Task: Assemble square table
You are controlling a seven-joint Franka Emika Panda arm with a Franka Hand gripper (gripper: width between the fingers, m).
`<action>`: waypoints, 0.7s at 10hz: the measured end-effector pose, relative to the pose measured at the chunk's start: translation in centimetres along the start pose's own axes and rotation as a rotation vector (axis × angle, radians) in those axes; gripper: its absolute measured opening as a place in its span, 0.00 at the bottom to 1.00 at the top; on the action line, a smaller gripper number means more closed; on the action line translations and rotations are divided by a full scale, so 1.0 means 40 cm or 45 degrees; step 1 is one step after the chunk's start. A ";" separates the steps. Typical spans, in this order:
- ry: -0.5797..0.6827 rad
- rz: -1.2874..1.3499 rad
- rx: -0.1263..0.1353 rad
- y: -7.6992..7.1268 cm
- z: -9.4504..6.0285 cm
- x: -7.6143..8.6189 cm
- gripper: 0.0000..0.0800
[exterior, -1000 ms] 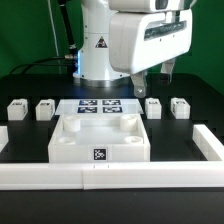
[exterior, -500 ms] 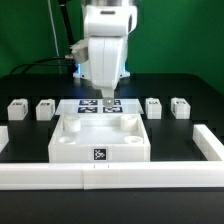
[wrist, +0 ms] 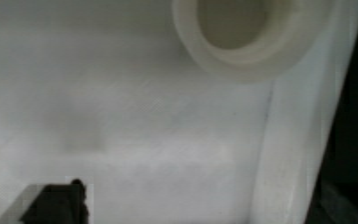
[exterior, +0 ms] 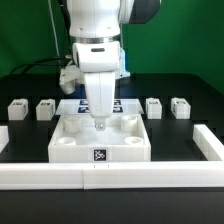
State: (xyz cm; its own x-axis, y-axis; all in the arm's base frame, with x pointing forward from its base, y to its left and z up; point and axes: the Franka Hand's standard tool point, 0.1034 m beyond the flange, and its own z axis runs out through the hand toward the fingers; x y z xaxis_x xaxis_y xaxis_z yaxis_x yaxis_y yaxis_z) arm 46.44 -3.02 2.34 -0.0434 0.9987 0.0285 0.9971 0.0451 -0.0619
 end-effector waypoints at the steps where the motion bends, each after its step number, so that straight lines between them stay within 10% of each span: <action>1: 0.000 0.000 0.000 0.000 0.000 0.000 0.81; 4: 0.000 0.000 0.000 0.000 0.000 0.000 0.58; 7: 0.000 0.000 0.000 0.000 0.000 0.000 0.07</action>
Offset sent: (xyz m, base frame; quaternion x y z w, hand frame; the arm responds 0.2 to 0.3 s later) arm 0.0000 0.0000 0.0000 0.0000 0.0000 0.0000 1.0000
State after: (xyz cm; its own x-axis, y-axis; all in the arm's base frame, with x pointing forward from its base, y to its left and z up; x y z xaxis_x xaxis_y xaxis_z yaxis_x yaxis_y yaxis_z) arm 46.44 -3.02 2.34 -0.0434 0.9987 0.0285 0.9971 0.0451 -0.0619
